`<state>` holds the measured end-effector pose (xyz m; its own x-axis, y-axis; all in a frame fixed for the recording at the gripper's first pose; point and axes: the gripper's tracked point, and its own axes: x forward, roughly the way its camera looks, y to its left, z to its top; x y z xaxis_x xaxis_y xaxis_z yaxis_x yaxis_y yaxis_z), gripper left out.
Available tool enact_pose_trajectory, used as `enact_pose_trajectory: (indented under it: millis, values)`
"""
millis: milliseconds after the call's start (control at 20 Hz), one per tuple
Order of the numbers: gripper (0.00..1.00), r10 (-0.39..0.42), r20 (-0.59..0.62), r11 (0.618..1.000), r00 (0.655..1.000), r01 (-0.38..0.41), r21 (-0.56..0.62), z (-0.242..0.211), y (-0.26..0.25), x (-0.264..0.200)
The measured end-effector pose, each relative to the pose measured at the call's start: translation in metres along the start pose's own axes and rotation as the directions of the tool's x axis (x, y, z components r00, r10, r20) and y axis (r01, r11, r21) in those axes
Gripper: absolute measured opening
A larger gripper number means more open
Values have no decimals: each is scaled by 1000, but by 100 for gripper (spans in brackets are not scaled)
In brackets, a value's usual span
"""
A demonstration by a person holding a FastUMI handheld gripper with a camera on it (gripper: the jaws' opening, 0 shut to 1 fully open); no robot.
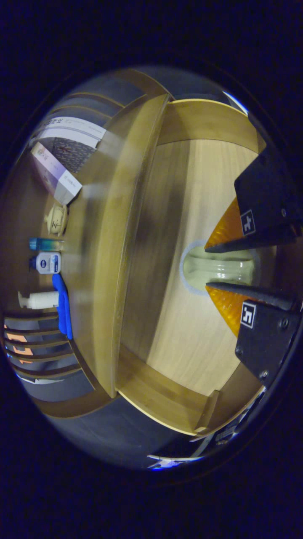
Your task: Pull open the drawer, take out the items inside it, and place them on the countertop above the cabinet.
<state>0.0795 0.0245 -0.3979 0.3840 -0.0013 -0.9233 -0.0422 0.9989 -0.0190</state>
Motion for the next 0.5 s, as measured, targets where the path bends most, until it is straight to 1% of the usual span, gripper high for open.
enact_pose_trajectory:
  millis: [100,150,300,350,450,500]
  values:
    - [34,7,-17,1000,1000,-7,17,3,1,0]
    - [30,7,-24,1000,1000,-7,19,3,1,1]
    - [23,16,-5,1000,1000,-16,11,5,1,-1]
    - [20,32,1,999,999,-32,17,5,3,-3]
    - [17,54,8,998,999,-54,27,6,4,-7]
    - [17,42,16,999,999,-43,23,9,-1,-12]
